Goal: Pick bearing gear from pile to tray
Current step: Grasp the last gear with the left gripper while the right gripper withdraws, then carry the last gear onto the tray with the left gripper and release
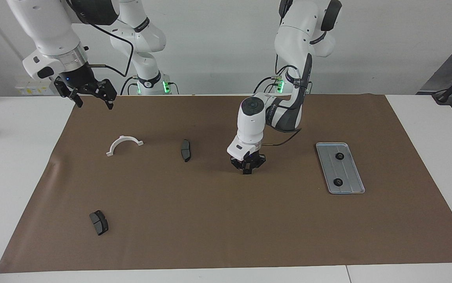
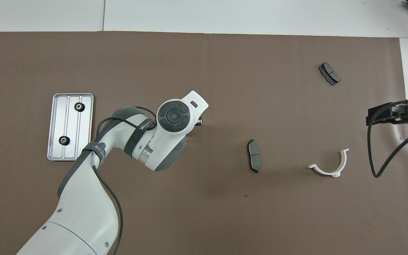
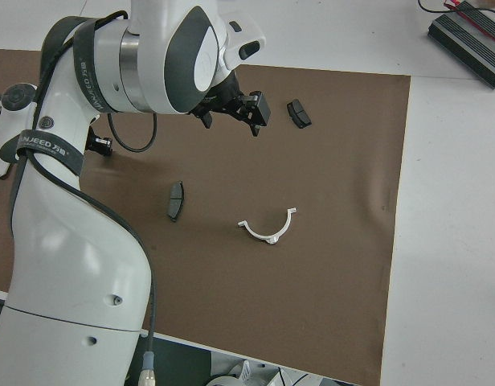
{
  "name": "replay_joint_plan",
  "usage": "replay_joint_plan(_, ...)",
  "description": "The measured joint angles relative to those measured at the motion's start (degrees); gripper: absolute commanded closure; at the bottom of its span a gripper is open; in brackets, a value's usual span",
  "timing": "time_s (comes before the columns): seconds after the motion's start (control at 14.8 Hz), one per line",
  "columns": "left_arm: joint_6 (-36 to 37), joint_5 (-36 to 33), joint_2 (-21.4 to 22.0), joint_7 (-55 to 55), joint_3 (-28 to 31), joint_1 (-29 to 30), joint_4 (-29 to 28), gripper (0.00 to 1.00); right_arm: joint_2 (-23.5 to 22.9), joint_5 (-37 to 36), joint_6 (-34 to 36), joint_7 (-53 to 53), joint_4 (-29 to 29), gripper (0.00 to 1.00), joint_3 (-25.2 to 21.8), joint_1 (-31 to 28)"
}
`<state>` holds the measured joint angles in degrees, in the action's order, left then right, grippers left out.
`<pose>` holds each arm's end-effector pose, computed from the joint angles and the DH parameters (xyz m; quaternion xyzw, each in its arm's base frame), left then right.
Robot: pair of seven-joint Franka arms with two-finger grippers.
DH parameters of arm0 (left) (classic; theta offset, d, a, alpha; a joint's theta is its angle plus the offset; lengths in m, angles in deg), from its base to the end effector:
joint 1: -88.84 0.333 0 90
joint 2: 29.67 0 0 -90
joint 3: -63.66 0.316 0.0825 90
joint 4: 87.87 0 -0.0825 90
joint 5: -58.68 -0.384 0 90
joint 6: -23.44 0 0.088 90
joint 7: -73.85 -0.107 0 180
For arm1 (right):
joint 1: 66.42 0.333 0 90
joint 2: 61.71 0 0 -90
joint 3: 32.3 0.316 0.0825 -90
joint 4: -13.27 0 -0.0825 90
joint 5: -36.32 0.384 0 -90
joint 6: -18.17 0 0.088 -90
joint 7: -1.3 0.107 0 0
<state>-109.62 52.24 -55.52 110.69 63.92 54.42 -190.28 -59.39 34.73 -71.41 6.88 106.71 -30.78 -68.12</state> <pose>0.5482 -0.3699 0.3092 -0.9981 0.0135 -0.0593 0.0112 0.5403 -0.0044 0.6178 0.9985 -0.0502 -0.0128 0.0150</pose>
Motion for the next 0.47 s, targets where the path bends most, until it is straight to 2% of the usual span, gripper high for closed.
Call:
replay_joint_plan(0.2,2.1,0.0,5.1,-0.4,0.9,2.3,-2.7,1.0,0.0,0.0,0.0,0.0,0.0,0.0,-0.1,0.0)
replay_joint_plan(0.47,2.6,0.0,14.6,-7.8,1.1,9.5,-11.8,1.0,0.0,0.0,0.0,0.0,0.0,0.0,-0.2,0.0)
